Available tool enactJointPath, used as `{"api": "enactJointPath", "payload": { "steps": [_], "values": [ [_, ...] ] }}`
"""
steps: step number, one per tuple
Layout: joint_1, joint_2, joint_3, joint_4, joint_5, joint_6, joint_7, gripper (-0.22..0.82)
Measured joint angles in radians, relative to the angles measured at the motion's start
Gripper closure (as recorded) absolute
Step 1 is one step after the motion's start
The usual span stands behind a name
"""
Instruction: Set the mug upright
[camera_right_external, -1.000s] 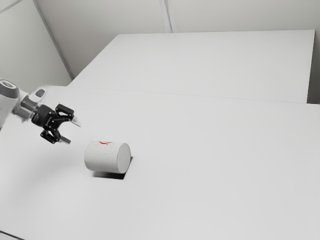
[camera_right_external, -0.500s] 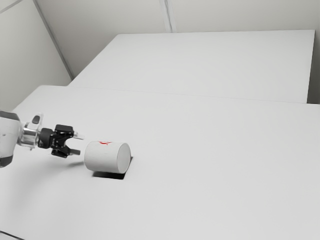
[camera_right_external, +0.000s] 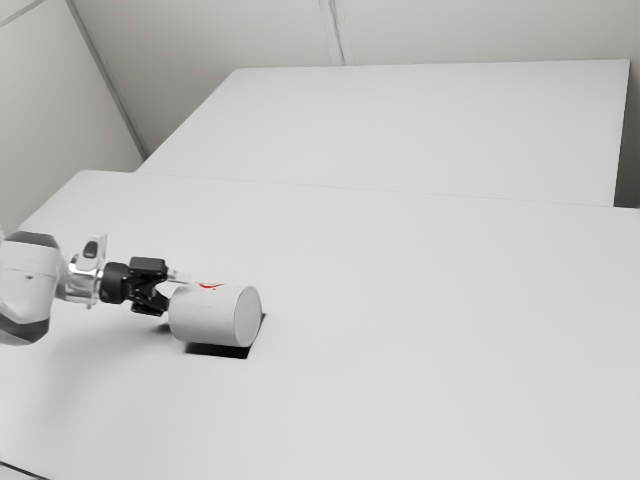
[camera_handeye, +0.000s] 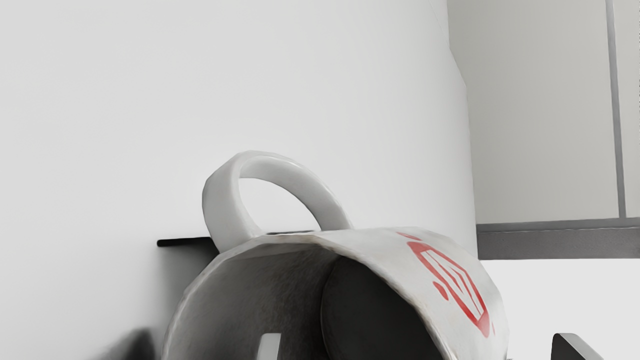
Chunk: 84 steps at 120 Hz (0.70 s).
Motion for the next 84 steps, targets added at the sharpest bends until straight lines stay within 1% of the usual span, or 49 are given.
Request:
{"api": "enactJointPath", "payload": {
  "steps": [13, 18, 24, 40, 50, 61, 73, 84],
  "values": [
    [-0.008, 0.0, -0.002, -0.002, -0.011, -0.002, 0.016, 0.02],
    [-0.009, 0.0, -0.002, -0.002, -0.014, -0.001, 0.022, 0.05],
    [-0.01, 0.0, -0.002, -0.002, -0.017, 0.0, 0.028, 0.12],
    [-0.01, -0.001, -0.002, -0.009, -0.02, 0.002, 0.037, 0.44],
    [-0.01, -0.004, -0.002, -0.015, -0.02, 0.005, 0.042, 0.57],
    [-0.01, -0.005, -0.002, -0.018, -0.019, 0.01, 0.046, 0.66],
    [-0.01, -0.016, -0.001, -0.017, -0.02, 0.007, 0.05, 0.72],
    [-0.009, -0.035, -0.001, -0.013, -0.022, 0.001, 0.049, 0.75]
  ]
}}
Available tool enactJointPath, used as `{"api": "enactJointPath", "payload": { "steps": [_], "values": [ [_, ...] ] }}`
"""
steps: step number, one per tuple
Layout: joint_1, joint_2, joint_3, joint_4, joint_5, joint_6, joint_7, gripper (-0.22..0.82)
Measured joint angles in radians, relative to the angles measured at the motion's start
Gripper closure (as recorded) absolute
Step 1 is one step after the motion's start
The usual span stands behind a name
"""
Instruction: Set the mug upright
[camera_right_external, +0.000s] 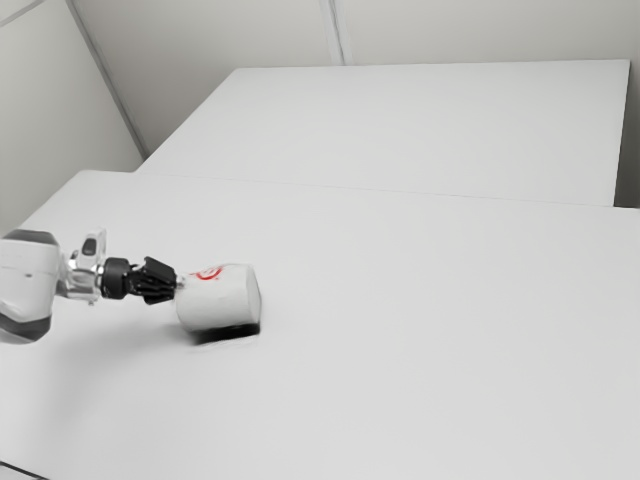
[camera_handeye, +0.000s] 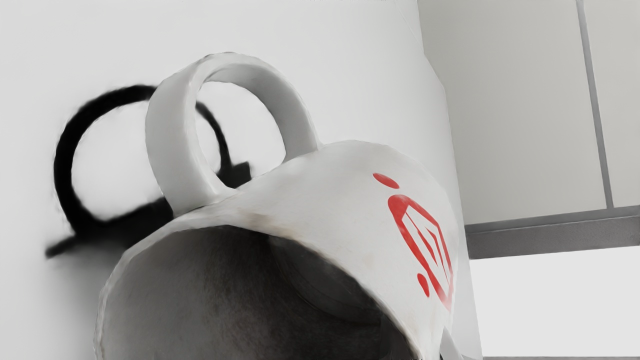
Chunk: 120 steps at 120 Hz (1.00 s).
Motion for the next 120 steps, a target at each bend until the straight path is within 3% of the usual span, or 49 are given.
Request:
{"api": "enactJointPath", "payload": {
  "steps": [31, 49, 64, 86, 100, 120],
  "values": [
    [0.001, -0.043, -0.003, 0.047, 0.001, -0.018, -0.005, 0.78],
    [0.002, -0.062, -0.046, 0.174, 0.065, -0.016, -0.024, 0.79],
    [-0.001, -0.085, -0.14, 0.313, 0.335, 0.031, -0.086, 0.79],
    [-0.053, -0.12, -0.269, 0.376, 0.881, 0.157, -0.261, 0.79],
    [-0.088, -0.136, -0.287, 0.338, 1.058, 0.235, -0.388, 0.79],
    [-0.098, -0.266, -0.333, 0.13, 1.177, 0.341, -0.556, 0.79]
  ]
}}
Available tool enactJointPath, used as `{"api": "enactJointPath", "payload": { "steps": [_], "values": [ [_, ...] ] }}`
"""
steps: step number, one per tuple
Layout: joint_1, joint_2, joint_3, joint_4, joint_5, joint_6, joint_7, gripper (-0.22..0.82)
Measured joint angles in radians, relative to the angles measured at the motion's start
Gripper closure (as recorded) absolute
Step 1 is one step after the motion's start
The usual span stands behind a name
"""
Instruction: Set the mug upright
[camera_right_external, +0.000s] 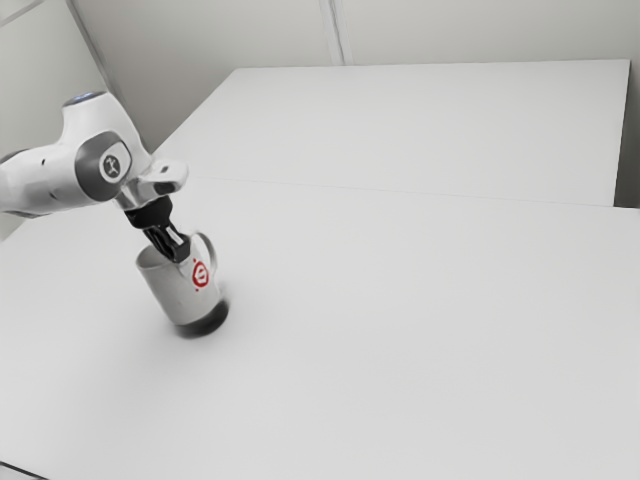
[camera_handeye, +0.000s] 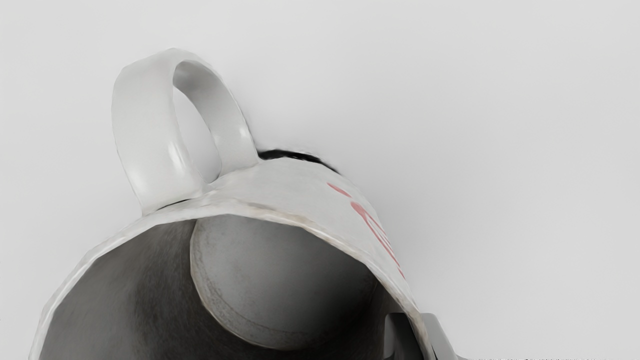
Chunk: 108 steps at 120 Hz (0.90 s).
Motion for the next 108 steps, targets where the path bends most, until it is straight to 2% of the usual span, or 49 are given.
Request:
{"api": "enactJointPath", "payload": {
  "steps": [16, 40, 62, 79, 88, 108],
  "values": [
    [0.0, -0.072, -0.051, -0.094, 0.075, 0.052, -0.124, 0.79],
    [-0.001, -0.079, -0.07, -0.153, 0.113, 0.114, -0.275, 0.78],
    [0.0, -0.074, -0.07, -0.156, 0.117, 0.136, -0.374, 0.39],
    [0.0, -0.077, -0.07, -0.149, 0.118, 0.138, -0.432, 0.21],
    [0.006, -0.085, -0.068, -0.048, 0.117, 0.079, -0.455, 0.15],
    [0.001, -0.081, -0.069, 0.308, 0.115, -0.159, -0.495, 0.08]
  ]
}}
